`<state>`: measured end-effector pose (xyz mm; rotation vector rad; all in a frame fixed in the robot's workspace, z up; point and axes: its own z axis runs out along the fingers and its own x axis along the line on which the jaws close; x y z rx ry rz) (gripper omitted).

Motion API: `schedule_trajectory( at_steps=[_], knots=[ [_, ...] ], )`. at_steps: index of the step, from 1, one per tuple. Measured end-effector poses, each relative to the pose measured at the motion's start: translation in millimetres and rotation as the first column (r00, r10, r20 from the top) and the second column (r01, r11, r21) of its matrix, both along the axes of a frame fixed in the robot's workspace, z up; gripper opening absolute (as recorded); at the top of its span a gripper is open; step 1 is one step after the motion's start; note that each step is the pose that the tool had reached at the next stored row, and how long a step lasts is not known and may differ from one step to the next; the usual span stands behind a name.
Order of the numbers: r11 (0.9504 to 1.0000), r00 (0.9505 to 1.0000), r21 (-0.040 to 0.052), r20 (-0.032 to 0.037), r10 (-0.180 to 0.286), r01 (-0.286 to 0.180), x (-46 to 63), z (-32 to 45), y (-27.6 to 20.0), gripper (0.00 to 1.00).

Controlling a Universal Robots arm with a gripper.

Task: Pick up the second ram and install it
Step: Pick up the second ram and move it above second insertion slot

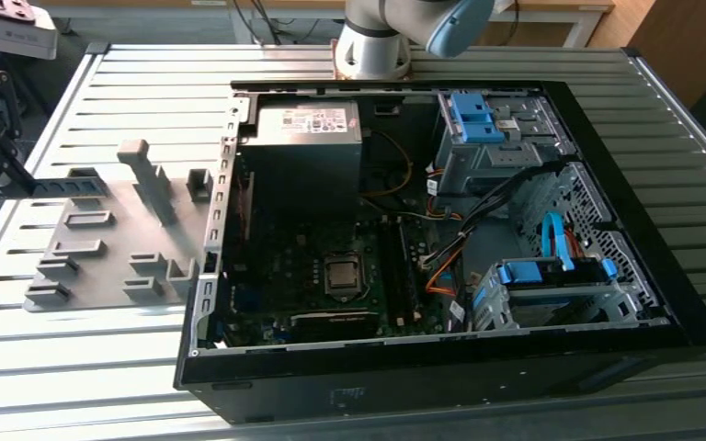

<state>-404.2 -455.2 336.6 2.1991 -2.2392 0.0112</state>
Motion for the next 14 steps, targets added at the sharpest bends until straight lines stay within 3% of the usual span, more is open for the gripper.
schedule_trajectory(
  at_steps=[14],
  knots=[
    [1.0,1.0,-0.0006,0.0,0.0,0.0,0.0,14.2,0.0,0.14]
  ],
)
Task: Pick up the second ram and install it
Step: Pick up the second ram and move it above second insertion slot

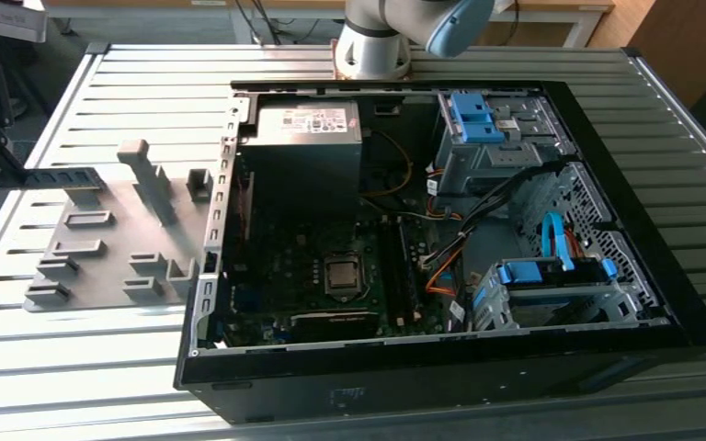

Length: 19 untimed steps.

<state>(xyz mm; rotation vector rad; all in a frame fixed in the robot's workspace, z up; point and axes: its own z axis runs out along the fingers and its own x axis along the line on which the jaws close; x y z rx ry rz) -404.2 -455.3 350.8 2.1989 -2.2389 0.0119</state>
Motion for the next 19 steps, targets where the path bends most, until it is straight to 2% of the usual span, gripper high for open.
schedule_trajectory(
  at_steps=[19],
  knots=[
    [1.0,1.0,-0.0019,0.0,0.0,0.0,0.0,19.5,0.0,0.14]
  ],
)
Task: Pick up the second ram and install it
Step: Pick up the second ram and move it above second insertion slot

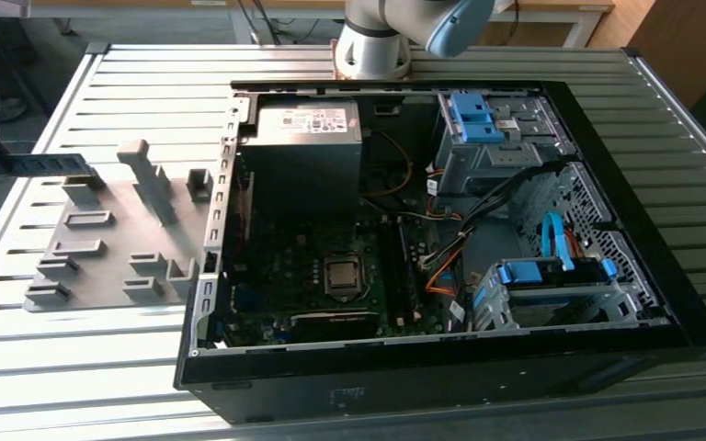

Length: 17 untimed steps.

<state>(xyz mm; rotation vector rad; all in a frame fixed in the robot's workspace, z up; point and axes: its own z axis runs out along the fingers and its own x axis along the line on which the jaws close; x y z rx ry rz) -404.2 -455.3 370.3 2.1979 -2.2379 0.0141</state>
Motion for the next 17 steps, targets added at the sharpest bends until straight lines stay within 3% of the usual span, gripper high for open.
schedule_trajectory(
  at_steps=[11,17],
  knots=[
    [1.0,1.0,-0.0016,0.0,0.0,0.0,0.0,10.2,0.0,0.14],
    [1.0,1.0,-0.0018,0.0,0.0,0.0,0.0,10.8,0.0,0.14]
  ],
)
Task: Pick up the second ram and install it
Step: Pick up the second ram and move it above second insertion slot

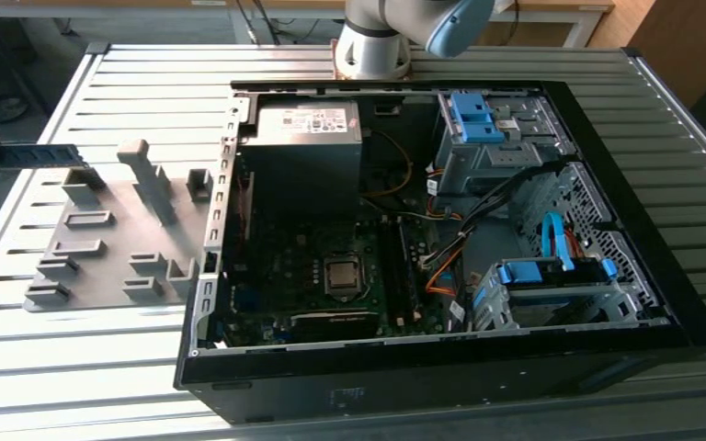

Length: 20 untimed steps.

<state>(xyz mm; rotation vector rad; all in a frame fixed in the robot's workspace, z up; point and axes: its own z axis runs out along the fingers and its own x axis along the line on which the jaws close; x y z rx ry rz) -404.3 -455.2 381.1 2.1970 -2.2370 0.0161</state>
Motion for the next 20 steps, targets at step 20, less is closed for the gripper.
schedule_trajectory(
  at_steps=[20],
  knots=[
    [1.0,1.0,0.0,0.0001,0.0,0.0,12.1,0.1,0.0,0.14]
  ],
)
